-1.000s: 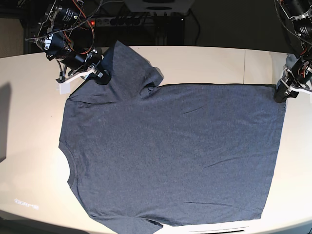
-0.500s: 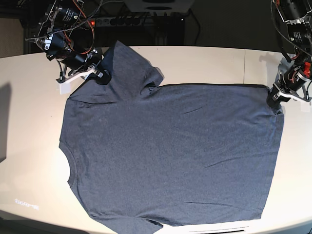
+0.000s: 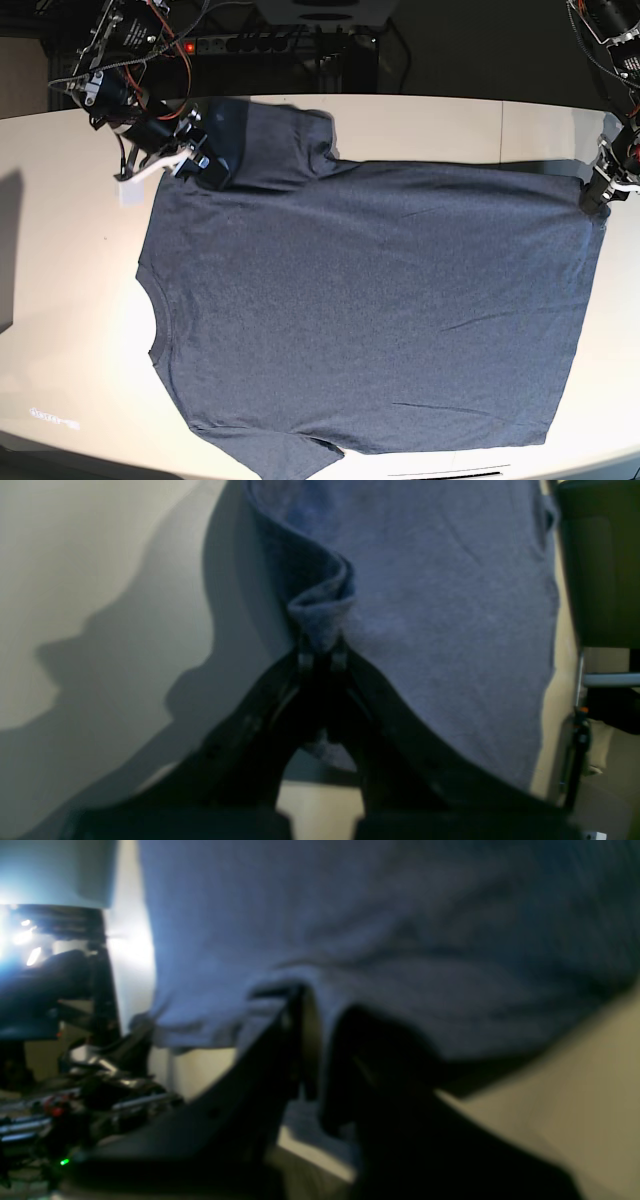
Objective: Fold the T-shirt properly
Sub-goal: 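Lift the sleeve-to-hem side edge with both grippers, fold it toward the collar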
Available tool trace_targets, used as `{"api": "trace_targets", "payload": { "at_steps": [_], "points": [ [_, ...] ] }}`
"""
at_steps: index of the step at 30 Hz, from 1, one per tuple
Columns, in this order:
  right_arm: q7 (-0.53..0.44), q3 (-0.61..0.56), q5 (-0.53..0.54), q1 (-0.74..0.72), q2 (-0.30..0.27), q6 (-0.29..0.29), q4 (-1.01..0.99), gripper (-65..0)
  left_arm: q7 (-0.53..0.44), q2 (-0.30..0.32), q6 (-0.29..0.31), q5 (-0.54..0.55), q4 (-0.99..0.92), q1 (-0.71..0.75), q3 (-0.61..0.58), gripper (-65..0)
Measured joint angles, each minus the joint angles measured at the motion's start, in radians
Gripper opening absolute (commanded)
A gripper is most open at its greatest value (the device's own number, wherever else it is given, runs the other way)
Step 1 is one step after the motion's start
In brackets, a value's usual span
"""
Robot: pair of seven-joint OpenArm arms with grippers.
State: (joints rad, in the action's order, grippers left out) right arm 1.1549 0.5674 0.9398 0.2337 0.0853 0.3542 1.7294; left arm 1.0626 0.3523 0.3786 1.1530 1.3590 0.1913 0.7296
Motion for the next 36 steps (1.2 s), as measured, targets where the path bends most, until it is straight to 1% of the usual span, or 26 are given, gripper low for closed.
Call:
{"api": "trace_targets", "payload": {
  "at_steps": [2, 4, 7, 13, 16, 19, 22, 26, 31, 36],
  "points": [
    [0.033, 0.000, 0.032, -0.010, 0.000, 0.017, 0.027, -65.0, 0.000, 0.000, 0.001, 0.007, 0.000, 0.000, 0.000, -65.0],
    [0.037, 0.000, 0.029, -0.017, 0.000, 0.024, 0.055, -65.0, 0.000, 0.000, 0.001, 0.031, 0.000, -0.001, 0.000, -65.0],
    [0.035, 0.000, 0.021, -0.034, 0.000, 0.029, 0.087, -65.0, 0.008, 0.000, 0.003, 0.026, 0.031, -0.001, 0.000, -65.0],
    [0.035, 0.000, 0.013, -0.037, 0.000, 0.031, 0.090, -65.0, 0.006, 0.008, 0.004, -0.026, 0.152, -0.004, -0.001, -65.0],
    [0.035, 0.000, 0.021, -0.047, 0.000, 0.032, 0.090, -65.0, -0.019, 0.016, 0.004, -0.039, 0.184, -0.004, -0.001, -65.0],
    [0.036, 0.000, 0.024, -0.079, -0.003, 0.046, 0.090, -65.0, -0.023, 0.016, 0.004, -0.052, 0.190, -0.006, -0.001, -65.0],
    [0.035, 0.000, 0.027, -0.116, -0.017, 0.053, 0.090, -65.0, -0.024, 0.016, 0.004, -0.073, 0.190, -0.013, -0.001, -65.0],
    [0.035, 0.000, -0.011, -0.146, -0.032, 0.055, 0.090, -65.0, -0.035, 0.016, 0.004, -0.089, 0.190, -0.043, -0.002, -65.0],
    [0.026, 0.000, -0.013, -0.168, -0.033, 0.055, 0.090, -65.0, -0.036, 0.016, 0.004, -0.095, 0.190, -0.085, -0.003, -65.0],
    [0.027, 0.000, -0.026, -0.201, -0.033, 0.063, 0.090, -65.0, -0.046, 0.016, 0.004, -0.160, 0.190, -0.131, -0.018, -65.0]
  ]
}}
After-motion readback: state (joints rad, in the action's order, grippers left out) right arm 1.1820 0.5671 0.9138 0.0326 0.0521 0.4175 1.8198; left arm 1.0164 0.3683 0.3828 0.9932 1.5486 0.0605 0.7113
